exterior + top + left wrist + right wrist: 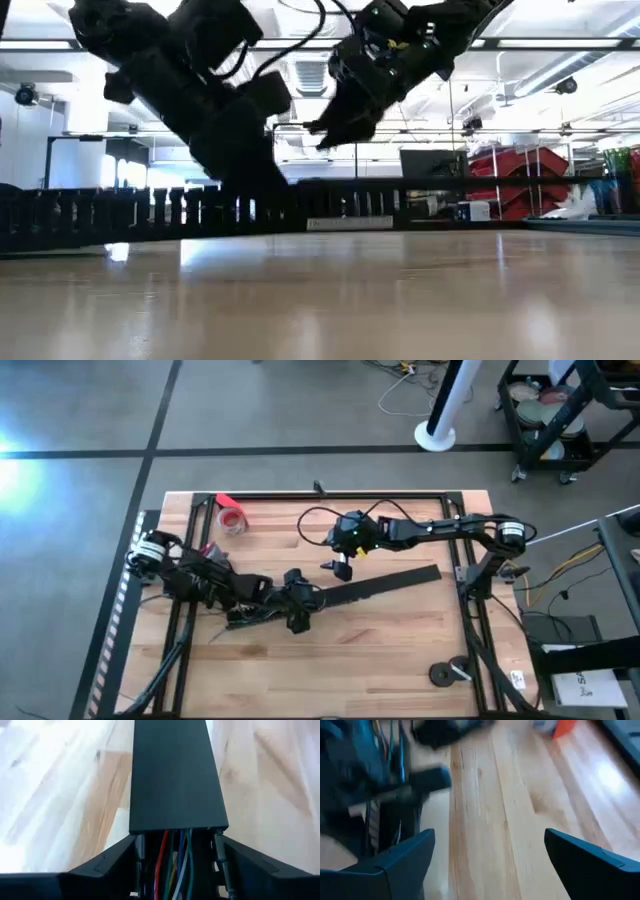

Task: Ziptie cables
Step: Close the black cable duct

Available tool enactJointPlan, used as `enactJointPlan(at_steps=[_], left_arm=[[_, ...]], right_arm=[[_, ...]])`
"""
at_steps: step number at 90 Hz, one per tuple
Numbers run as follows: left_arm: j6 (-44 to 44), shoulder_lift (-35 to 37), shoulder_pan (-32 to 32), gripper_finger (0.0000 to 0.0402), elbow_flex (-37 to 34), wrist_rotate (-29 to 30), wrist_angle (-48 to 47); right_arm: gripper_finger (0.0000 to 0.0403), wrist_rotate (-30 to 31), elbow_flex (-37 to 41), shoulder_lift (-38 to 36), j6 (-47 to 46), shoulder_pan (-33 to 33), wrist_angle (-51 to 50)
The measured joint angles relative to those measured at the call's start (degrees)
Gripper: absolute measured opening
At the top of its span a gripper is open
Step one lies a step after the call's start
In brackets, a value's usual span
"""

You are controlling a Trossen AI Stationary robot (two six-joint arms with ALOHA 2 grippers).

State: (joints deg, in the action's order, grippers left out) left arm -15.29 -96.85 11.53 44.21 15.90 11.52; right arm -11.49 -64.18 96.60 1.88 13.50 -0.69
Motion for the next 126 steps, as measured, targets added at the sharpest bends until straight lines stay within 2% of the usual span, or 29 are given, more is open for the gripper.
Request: enactJointPlan(at_steps=[14, 34, 46, 64, 76, 98, 109, 126], left_arm=[[0.25, 2.36, 0.00, 0.0236, 0.00, 0.00, -3.66], [-0.44, 4.97, 0.00, 0.0292, 0.00, -0.44, -5.24], [-0.35, 4.94, 0.00, 0.0315, 0.03, -0.84, -5.39], [-5.49, 8.86, 1.10, 0.0316, 0.00, -1.53, -17.56], [-7.40, 11.05, 3.44, 0.0311, -0.34, -0.25, -20.34], [-8.45, 6.46, 5.73, 0.0311, -0.87, 4.48, -18.18], [-8.57, 3.32, 5.70, 0.0311, -0.87, 4.54, -16.38], [-11.07, 0.70, 5.75, 0.0308, -0.90, 4.52, -15.91]], right_arm=[[0.0361, -2.49, -2.14, -0.17, 1.88, -0.11, -2.22], [0.0361, -3.52, -6.10, -0.21, 1.76, -0.11, -1.55], [0.0361, -2.10, -8.62, -0.11, 2.40, -0.23, -3.25], [0.0361, -1.33, -8.65, 0.22, 6.00, -1.82, -8.17], [0.0361, -1.48, -7.98, 0.35, 8.60, -4.18, -9.77], [0.0361, -2.19, -3.99, 0.77, 14.20, -11.66, -9.65], [0.0361, -0.08, -1.54, 1.14, 13.05, -13.81, -9.86], [0.0361, -0.50, 1.91, 2.39, 9.72, -13.99, -6.99]])
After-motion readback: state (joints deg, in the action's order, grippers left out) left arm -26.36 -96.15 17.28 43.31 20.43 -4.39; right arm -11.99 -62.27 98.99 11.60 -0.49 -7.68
